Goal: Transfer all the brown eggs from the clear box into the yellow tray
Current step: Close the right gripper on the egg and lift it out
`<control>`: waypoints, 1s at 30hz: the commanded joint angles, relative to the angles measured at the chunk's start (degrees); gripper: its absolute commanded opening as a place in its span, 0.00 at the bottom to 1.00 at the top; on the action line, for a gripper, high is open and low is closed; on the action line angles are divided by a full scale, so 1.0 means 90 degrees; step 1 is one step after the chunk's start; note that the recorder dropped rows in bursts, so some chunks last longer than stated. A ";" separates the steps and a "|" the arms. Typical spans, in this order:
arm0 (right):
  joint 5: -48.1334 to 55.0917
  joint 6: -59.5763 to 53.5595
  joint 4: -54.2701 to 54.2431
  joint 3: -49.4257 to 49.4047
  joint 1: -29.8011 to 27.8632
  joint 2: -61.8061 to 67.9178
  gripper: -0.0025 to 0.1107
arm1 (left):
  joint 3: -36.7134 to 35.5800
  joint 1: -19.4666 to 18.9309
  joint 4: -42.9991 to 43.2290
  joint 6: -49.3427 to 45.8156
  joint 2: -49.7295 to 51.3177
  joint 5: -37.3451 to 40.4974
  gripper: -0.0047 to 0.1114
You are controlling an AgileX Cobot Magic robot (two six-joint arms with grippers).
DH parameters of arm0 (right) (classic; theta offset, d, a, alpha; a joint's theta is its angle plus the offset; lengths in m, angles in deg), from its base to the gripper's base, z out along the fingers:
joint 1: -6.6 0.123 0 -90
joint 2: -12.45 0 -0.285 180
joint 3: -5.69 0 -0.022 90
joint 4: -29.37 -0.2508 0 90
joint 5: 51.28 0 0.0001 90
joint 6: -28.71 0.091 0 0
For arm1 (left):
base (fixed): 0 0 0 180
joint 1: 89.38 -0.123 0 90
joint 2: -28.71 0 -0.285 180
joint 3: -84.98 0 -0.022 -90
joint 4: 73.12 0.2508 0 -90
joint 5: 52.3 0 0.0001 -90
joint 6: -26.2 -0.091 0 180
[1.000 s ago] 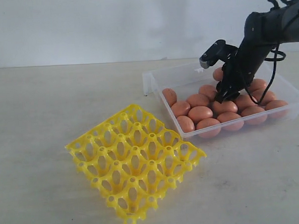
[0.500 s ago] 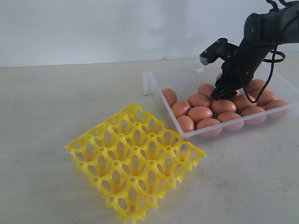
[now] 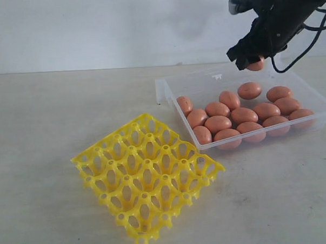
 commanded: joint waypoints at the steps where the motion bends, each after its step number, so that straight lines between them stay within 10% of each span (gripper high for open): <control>1: 0.0347 0.0080 -0.1068 -0.0206 -0.0007 -0.0600 0.02 | -0.0022 0.0030 -0.0013 0.0020 -0.0020 -0.0050 0.08; 10: -0.3047 -0.3573 -0.4968 -0.3456 0.0714 -0.3053 0.02 | -0.0022 0.0030 -0.0013 0.0020 -0.0020 -0.0050 0.08; 16: -0.7017 -0.4921 -0.5839 -0.5561 0.2952 -0.4475 0.02 | -0.0022 0.0030 -0.0013 0.0020 -0.0020 -0.0050 0.08; 21: -0.8508 0.1278 -0.4066 -0.5546 0.3396 -0.4356 0.02 | -0.0022 0.0030 -0.0013 0.0020 -0.0020 -0.0050 0.08; 26: -1.0139 0.6759 0.1410 -0.5443 0.3123 -0.3833 0.02 | -0.0022 0.0030 -0.0013 0.0020 -0.0020 -0.0050 0.08; 30: -1.0222 0.8380 0.3587 -0.5003 0.3023 -0.3162 0.02 | -0.0022 0.0030 -0.0013 0.0020 -0.0020 -0.0050 0.08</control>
